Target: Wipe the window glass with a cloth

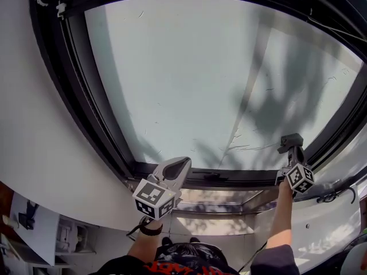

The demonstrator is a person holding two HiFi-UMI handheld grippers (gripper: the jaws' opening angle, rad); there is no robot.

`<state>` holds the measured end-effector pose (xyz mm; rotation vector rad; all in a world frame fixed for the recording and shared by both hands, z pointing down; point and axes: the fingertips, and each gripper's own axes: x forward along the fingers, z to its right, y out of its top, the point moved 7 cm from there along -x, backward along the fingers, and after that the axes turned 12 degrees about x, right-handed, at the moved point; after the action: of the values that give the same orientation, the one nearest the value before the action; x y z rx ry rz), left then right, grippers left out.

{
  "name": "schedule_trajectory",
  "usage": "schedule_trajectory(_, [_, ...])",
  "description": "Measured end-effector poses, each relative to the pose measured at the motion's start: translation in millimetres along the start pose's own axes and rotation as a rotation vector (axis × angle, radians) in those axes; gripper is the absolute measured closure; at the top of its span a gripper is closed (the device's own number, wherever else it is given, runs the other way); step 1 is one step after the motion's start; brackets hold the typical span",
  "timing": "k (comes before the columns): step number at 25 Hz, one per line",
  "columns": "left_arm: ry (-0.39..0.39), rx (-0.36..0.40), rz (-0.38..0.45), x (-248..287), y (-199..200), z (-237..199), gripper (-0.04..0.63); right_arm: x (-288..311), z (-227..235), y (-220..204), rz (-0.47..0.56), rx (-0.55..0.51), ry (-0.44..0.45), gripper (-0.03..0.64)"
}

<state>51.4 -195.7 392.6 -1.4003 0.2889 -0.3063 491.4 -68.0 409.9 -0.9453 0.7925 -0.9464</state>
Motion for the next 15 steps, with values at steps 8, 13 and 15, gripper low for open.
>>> schedule_trajectory(8, [0.013,0.004,-0.008,0.1,-2.2,1.9,0.604,-24.3,75.4,25.7,0.004,-0.079,-0.266,0.601])
schedule_trajectory(13, [0.028,0.004,-0.019,-6.7,-4.2,0.8,0.604,-20.9,67.6,13.7,0.001,-0.054,-0.258,0.6])
schedule_trajectory(15, [0.043,0.002,-0.026,-13.2,-4.6,-1.3,0.604,-17.3,48.1,1.5,-0.016,-0.043,-0.203,0.6])
